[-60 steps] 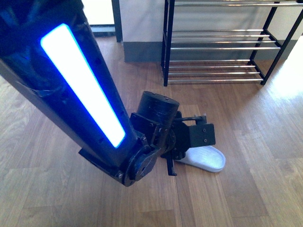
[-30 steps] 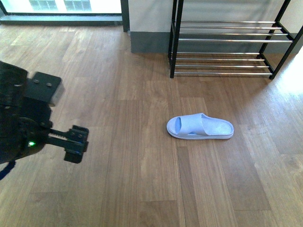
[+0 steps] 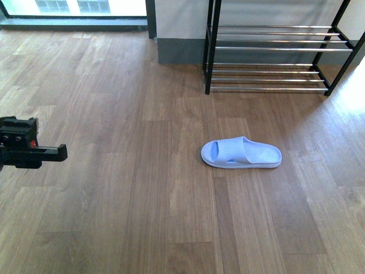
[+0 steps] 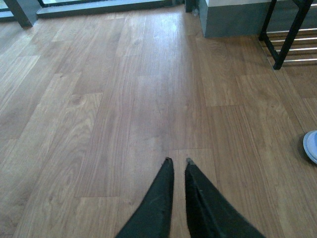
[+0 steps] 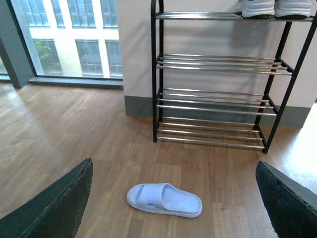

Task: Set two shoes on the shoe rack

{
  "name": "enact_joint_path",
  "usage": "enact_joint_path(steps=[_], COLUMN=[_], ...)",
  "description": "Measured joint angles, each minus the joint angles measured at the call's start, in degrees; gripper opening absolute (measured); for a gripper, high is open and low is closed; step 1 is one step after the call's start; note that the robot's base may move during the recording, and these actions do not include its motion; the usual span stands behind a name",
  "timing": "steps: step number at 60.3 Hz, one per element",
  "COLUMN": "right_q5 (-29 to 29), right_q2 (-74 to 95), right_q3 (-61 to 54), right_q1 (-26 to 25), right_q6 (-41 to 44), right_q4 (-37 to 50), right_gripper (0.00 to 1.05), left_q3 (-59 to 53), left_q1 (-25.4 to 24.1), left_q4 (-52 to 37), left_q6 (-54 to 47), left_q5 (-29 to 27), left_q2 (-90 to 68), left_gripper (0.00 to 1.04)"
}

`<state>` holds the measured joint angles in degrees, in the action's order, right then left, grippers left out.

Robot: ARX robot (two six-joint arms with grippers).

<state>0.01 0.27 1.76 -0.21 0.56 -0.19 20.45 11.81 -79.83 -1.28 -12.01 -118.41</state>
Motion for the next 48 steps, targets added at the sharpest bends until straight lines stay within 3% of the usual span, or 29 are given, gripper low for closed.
enact_joint_path(steps=[3,15,20,26,33,48], right_q5=[0.00,-0.02,-0.11,0.11,0.00,0.00], right_q2=[0.00,0.00,0.00,-0.11,-0.09,-0.09], right_q3=[0.00,0.00,0.00,0.00,0.00,0.00], right_q1=[0.00,0.00,0.04,0.07,0.11,0.11], right_q6=[0.00,0.00,0.00,0.00,0.00,0.00], right_q4=[0.00,0.00,0.00,0.00,0.00,0.00], right_gripper=[0.95,0.95,0.95,0.95,0.95,0.95], left_q3=[0.00,-0.17,-10.54,-19.45,-20.02,-20.02], left_q1=[0.02,-0.04,-5.95,-11.56,-11.72,-11.72], left_q4=[-0.02,-0.04,3.65,8.87,19.26,34.88], left_q6=[0.11,0.11,0.52,1.03,1.14,1.14], left_q5=[0.00,0.22,9.81,10.51,11.89,12.04], left_q2=[0.02,0.22,15.69,39.50,57.02,74.23], left_gripper=[0.02,0.01,0.01,0.01,0.01,0.01])
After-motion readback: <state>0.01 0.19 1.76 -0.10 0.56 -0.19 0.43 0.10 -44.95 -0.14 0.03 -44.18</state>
